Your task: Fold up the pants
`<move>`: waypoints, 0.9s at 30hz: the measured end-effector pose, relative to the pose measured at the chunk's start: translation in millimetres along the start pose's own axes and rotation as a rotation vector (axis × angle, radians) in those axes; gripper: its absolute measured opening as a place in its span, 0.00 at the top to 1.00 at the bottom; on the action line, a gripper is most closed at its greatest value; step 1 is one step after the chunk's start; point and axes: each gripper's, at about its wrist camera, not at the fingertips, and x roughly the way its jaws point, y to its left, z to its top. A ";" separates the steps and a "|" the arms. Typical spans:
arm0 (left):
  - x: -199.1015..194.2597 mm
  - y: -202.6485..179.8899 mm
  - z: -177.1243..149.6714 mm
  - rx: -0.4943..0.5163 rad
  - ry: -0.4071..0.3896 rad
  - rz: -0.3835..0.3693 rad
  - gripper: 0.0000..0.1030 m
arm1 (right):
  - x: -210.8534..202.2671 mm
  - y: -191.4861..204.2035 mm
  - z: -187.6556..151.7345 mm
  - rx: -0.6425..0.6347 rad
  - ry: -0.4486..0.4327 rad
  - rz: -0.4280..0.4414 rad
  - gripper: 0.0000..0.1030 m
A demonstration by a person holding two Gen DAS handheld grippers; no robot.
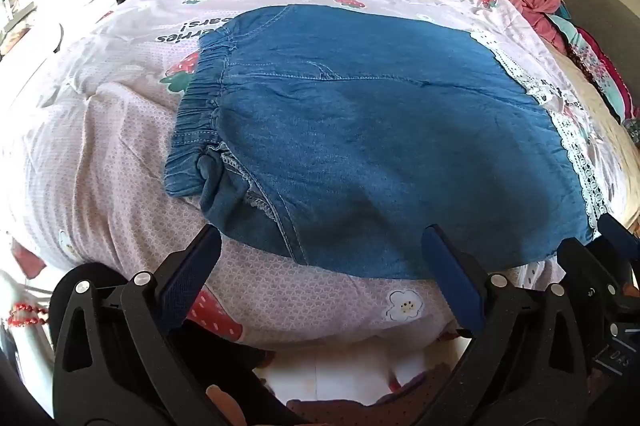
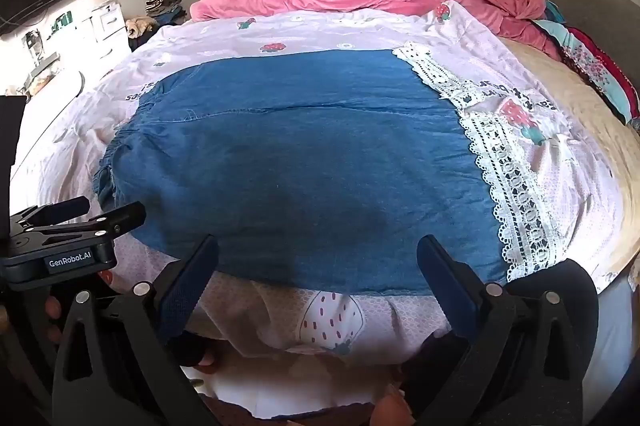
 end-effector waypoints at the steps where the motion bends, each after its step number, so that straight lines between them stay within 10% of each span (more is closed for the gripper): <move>1: 0.4 -0.2 0.0 0.003 0.004 -0.003 0.09 | 0.5 0.5 0.0 -0.002 0.002 0.000 0.04; 27: -3.9 -1.6 1.7 0.020 -0.011 -0.004 0.09 | -2.7 1.5 -0.3 -0.008 -0.012 -0.012 0.04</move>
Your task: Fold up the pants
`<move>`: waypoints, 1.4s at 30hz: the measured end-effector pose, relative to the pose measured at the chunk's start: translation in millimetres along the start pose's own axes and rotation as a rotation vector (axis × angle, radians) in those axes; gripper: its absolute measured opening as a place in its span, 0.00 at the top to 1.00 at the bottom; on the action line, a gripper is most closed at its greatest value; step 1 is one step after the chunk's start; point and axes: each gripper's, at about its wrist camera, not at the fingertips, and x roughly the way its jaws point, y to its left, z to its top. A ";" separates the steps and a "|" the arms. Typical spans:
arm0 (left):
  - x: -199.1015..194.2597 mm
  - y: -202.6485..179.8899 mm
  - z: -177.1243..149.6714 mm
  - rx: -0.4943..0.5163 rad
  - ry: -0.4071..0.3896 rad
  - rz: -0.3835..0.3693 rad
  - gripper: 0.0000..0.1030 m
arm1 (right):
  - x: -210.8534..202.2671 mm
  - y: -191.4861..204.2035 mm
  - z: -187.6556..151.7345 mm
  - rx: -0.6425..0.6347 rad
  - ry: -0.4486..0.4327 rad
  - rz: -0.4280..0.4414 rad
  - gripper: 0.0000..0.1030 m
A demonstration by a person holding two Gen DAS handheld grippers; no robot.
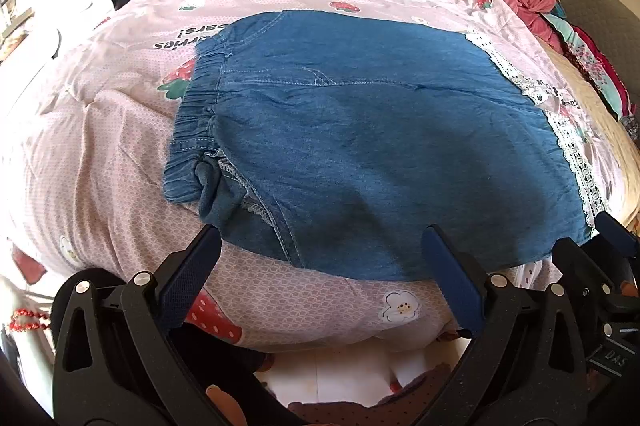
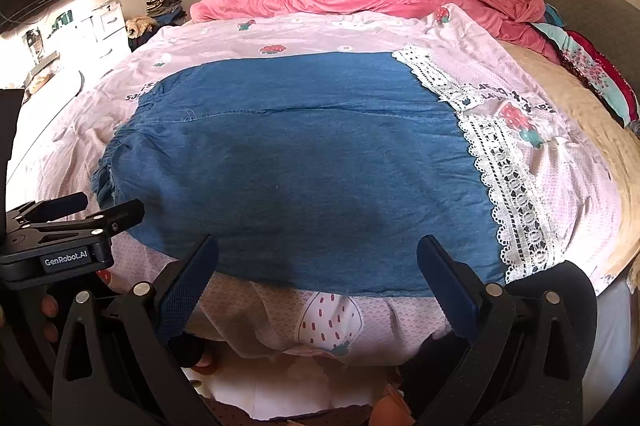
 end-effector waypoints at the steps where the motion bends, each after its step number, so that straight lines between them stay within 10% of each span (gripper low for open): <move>1: -0.3 0.5 0.1 0.000 -0.001 0.000 0.09 | -0.1 -0.3 -0.2 0.000 0.000 0.000 0.04; 42: -0.8 -2.0 1.2 0.006 0.000 0.005 0.09 | 4.1 2.4 2.9 -0.015 0.004 -0.011 0.04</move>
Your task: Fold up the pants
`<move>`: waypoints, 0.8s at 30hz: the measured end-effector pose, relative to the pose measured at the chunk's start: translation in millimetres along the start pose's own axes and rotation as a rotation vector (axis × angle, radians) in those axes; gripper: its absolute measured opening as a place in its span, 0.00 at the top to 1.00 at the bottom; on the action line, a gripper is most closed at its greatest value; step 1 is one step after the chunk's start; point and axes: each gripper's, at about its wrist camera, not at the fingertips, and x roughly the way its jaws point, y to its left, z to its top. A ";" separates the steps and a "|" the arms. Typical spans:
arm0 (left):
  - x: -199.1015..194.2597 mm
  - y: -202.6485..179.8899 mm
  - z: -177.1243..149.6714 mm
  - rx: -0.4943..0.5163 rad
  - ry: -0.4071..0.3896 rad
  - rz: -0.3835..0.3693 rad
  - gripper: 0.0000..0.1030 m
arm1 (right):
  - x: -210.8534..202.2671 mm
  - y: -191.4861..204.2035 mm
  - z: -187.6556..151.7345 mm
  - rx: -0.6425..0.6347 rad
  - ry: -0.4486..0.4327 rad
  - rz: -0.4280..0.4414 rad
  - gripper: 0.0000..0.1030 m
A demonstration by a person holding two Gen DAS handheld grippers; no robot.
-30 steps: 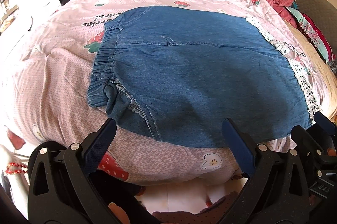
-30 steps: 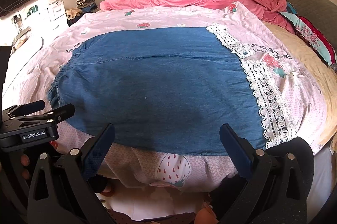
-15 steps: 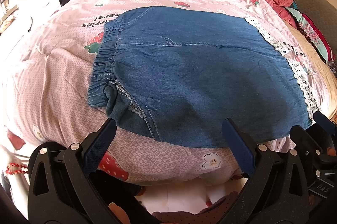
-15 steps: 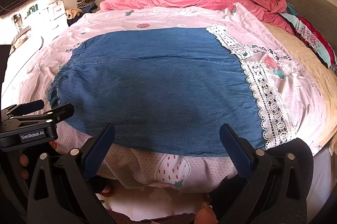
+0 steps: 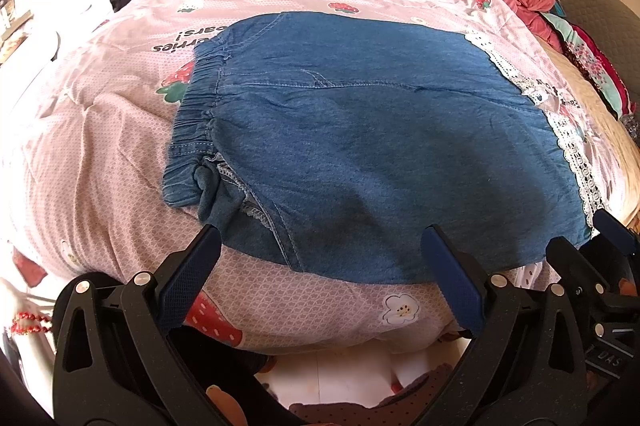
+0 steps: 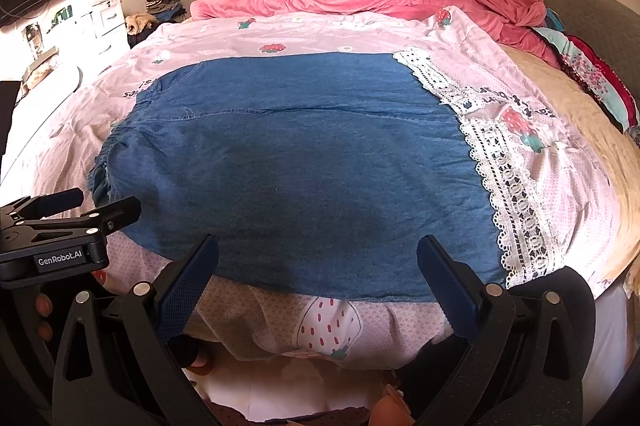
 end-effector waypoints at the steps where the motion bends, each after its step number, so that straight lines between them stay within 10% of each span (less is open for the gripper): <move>1: 0.0 -0.1 0.0 0.000 0.001 0.001 0.09 | 0.5 -0.2 0.0 0.001 0.000 0.001 0.04; 24: 13.3 21.2 30.2 -0.039 -0.018 0.006 0.09 | 30.1 1.3 39.0 -0.038 0.020 0.061 0.04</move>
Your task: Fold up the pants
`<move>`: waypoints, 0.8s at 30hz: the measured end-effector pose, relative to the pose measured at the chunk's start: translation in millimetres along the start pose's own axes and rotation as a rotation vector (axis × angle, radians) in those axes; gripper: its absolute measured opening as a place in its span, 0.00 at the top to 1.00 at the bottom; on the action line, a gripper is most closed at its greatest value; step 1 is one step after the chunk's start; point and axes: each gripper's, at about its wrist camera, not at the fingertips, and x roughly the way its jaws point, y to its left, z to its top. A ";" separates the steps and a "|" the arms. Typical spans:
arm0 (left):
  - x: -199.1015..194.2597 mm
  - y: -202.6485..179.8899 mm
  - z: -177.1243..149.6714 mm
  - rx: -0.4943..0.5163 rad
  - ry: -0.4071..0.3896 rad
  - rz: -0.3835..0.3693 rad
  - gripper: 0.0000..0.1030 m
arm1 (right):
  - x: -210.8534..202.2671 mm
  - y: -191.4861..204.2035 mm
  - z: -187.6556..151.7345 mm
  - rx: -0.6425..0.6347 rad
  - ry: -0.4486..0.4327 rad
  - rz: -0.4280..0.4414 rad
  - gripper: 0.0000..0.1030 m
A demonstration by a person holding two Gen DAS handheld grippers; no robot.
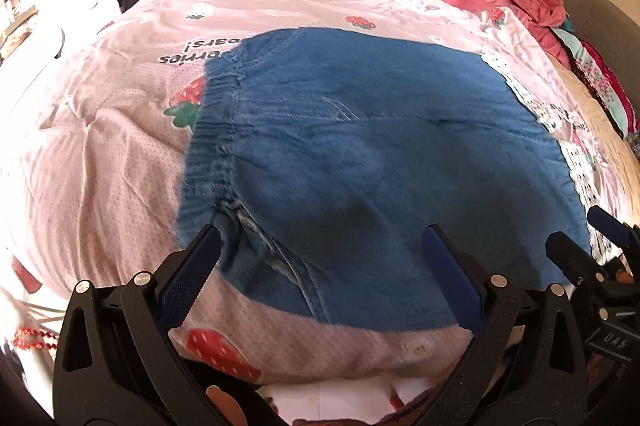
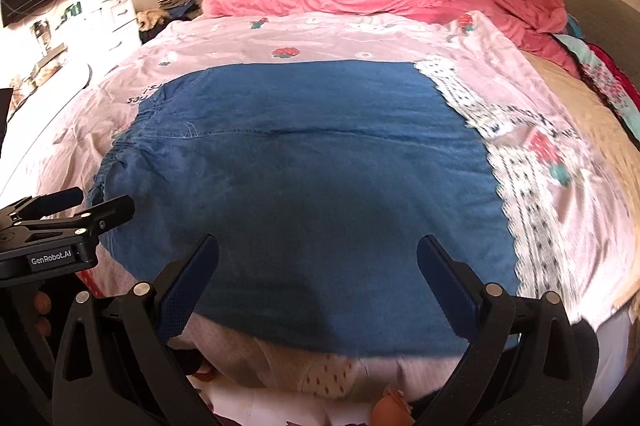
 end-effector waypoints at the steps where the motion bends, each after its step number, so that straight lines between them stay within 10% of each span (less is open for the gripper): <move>1: 1.3 2.6 2.6 -0.005 0.001 0.002 0.09 | 3.0 0.3 4.7 -0.005 0.001 0.004 0.04; 24: 55.5 84.9 93.4 -0.076 0.000 0.092 0.09 | 106.8 41.8 129.1 -0.229 0.058 0.088 0.04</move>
